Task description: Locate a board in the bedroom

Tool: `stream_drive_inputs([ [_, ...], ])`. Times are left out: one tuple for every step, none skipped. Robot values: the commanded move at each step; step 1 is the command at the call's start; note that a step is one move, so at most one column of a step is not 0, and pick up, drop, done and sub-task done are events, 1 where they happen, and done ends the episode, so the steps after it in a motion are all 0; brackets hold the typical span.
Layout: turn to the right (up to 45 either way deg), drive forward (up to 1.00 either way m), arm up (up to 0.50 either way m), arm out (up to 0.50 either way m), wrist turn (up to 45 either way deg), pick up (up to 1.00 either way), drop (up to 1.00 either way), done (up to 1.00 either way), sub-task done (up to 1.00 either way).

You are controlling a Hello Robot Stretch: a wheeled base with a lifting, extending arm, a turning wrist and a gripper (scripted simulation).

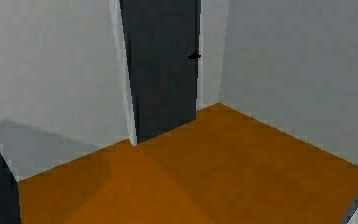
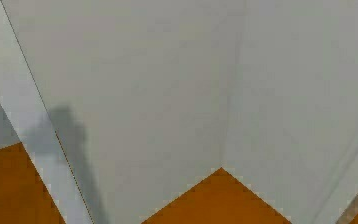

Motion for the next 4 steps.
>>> stream_drive_inputs([
  [-9.0, 0.00, 0.00, 0.00, 0.0, 0.00, 0.00, 0.00, 0.00],
  [0.0, 0.25, 0.00, 0.00, 0.0, 0.00, 0.00, 0.00, 0.00],
  [27.0, 0.00, 0.00, 0.00, 0.0, 0.00, 0.00, 0.00, 0.00],
  [0.0, 0.45, 0.00, 0.00, 0.0, 0.00, 0.00, 0.00, 0.00],
])
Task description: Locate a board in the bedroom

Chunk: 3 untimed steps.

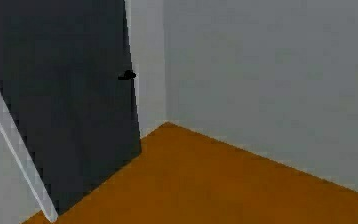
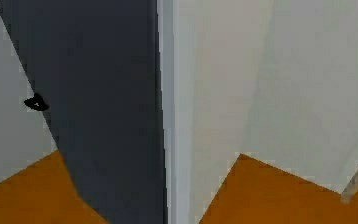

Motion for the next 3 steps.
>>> stream_drive_inputs([
  [27.0, 0.00, 0.00, 0.00, 0.0, 0.00, 0.00, 0.00, 0.00],
  [0.0, 1.00, 0.00, 0.00, 0.0, 0.00, 0.00, 0.00, 0.00],
  [15.0, 0.00, 0.00, 0.00, 0.0, 0.00, 0.00, 0.00, 0.00],
])
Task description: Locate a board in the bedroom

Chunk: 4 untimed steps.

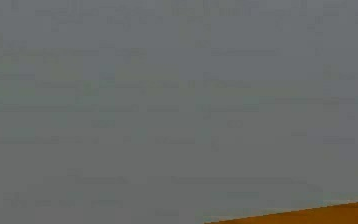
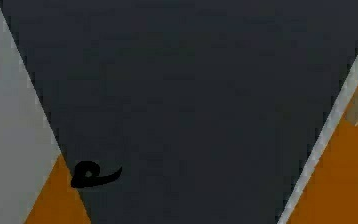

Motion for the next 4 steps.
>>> stream_drive_inputs([
  [0.0, 0.15, 0.00, 0.00, 0.0, 0.00, 0.00, 0.00, 0.00],
  [36.0, 0.00, 0.00, 0.00, 0.0, 0.00, 0.00, 0.00, 0.00],
  [0.0, 0.40, 0.00, 0.00, 0.0, 0.00, 0.00, 0.00, 0.00],
  [36.0, 0.00, 0.00, 0.00, 0.0, 0.00, 0.00, 0.00, 0.00],
])
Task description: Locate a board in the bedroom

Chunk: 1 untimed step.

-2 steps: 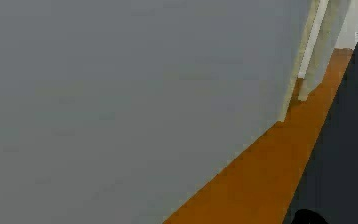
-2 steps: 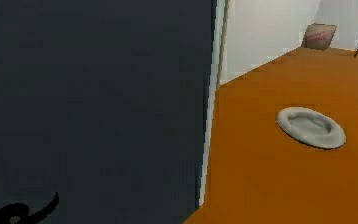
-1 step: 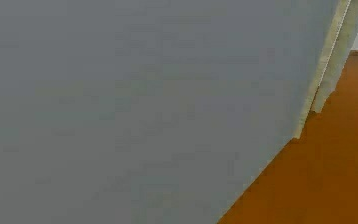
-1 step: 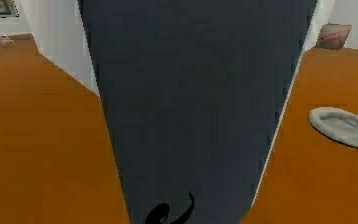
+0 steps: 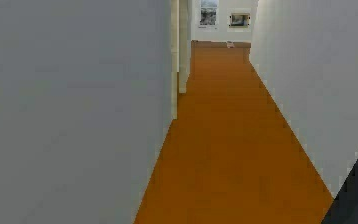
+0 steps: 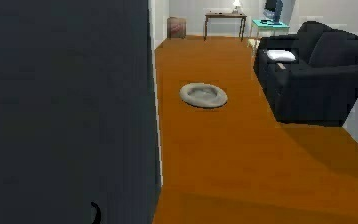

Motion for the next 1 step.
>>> stream_drive_inputs([
  [0.0, 0.40, 0.00, 0.00, 0.0, 0.00, 0.00, 0.00, 0.00],
])
